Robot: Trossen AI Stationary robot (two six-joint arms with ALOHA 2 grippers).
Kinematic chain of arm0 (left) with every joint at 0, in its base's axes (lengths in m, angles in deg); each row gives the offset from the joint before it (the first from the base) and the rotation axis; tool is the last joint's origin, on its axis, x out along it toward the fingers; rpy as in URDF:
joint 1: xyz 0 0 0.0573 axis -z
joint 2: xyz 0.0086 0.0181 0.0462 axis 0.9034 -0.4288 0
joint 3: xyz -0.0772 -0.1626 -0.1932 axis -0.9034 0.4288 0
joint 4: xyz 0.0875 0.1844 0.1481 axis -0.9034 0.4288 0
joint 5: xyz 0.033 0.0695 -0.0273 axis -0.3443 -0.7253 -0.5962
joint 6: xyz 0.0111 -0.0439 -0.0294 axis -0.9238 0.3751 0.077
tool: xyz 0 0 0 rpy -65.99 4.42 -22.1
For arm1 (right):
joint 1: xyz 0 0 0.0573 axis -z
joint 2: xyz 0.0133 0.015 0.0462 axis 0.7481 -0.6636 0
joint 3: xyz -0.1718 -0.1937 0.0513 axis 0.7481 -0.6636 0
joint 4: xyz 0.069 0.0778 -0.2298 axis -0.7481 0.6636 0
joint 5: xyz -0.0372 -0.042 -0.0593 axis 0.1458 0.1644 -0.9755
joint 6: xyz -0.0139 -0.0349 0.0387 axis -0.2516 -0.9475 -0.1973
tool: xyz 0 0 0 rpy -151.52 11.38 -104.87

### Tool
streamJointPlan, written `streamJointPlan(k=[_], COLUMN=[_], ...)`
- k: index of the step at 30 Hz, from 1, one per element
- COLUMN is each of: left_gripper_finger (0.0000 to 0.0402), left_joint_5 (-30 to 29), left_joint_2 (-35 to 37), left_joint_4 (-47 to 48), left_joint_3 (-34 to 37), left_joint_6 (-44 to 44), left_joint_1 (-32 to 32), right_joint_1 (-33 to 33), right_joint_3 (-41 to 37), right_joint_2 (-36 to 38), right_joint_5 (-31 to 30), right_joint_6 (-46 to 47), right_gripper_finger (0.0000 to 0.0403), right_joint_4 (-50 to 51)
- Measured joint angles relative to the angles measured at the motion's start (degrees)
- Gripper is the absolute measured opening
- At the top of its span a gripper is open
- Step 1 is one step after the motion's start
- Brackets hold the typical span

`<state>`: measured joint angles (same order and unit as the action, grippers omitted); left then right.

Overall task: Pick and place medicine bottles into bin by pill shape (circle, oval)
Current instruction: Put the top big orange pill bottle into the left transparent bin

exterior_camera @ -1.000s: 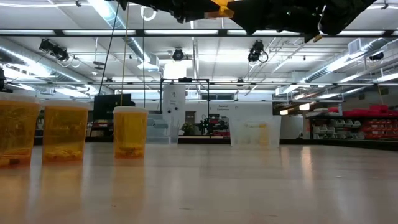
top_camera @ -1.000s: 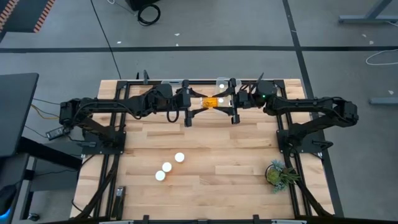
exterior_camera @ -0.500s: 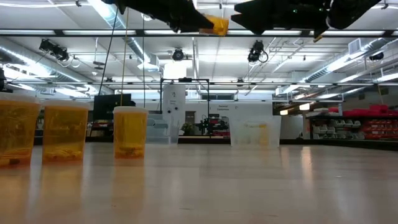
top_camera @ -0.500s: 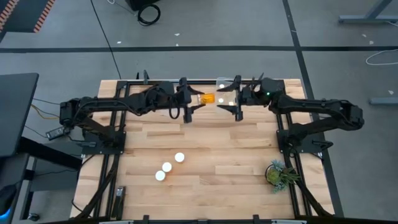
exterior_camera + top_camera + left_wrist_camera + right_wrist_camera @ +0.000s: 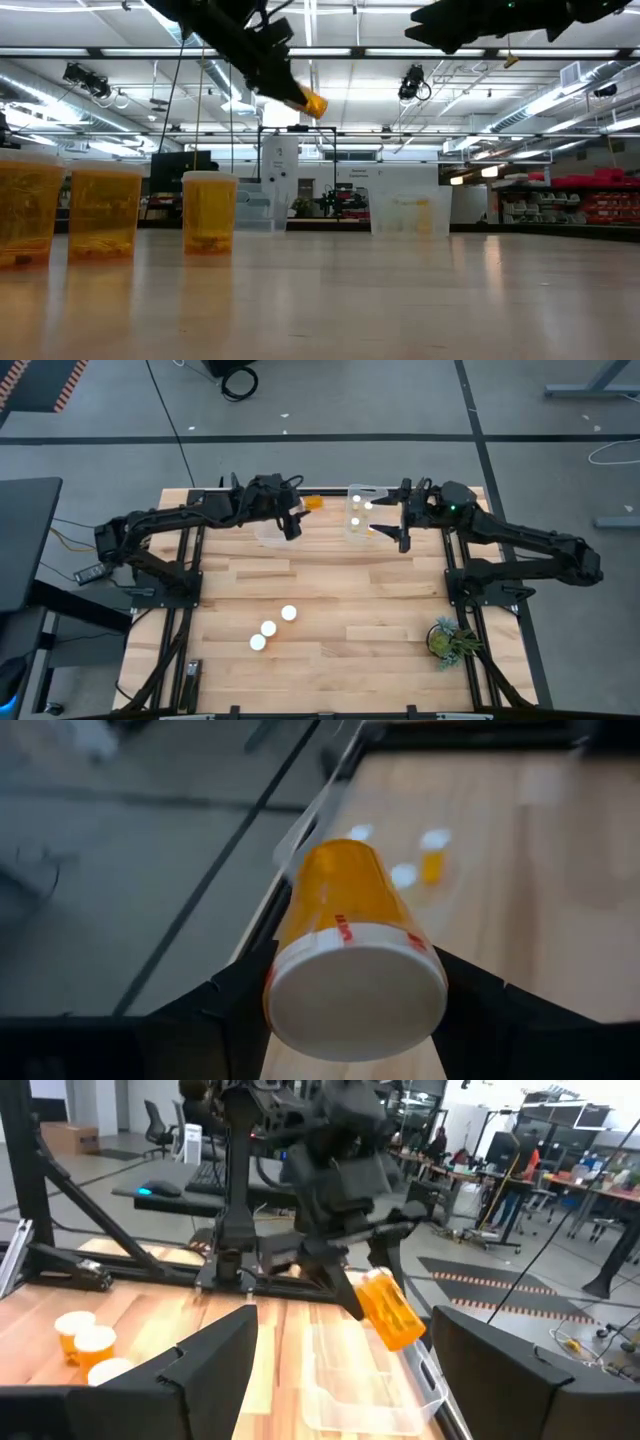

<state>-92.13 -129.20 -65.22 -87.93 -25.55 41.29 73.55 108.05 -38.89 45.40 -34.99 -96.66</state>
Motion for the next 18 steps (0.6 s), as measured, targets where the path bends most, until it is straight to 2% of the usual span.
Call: streamJointPlan(k=[5,8,13,18], left_gripper_finger=[0.0222,0.0225,0.0231,0.0223], left_joint_5=[-0.3,-0.4,-0.5,-0.5], left_joint_2=[-0.1,-1.2,-5.4,-10.8], left_joint_4=[4.6,5.1,4.8,6.5], left_joint_3=[0.0,0.0,-0.1,-0.5], left_joint_6=[4.0,9.5,17.2,20.1], left_joint_1=[-4.5,-7.2,-10.4,-12.7], right_joint_1=[0.0,0.0,0.0,-0.1], right_joint_3=[0.0,0.0,0.0,0.0], right_joint_2=[0.8,0.6,0.5,0.5], right_joint_5=[0.0,0.0,0.0,0.0], right_joint_6=[0.0,0.0,0.0,0.0], right_gripper_finger=[0.0305,0.0305,0.0305,0.0305], right_joint_4=[0.4,0.4,0.5,0.6])
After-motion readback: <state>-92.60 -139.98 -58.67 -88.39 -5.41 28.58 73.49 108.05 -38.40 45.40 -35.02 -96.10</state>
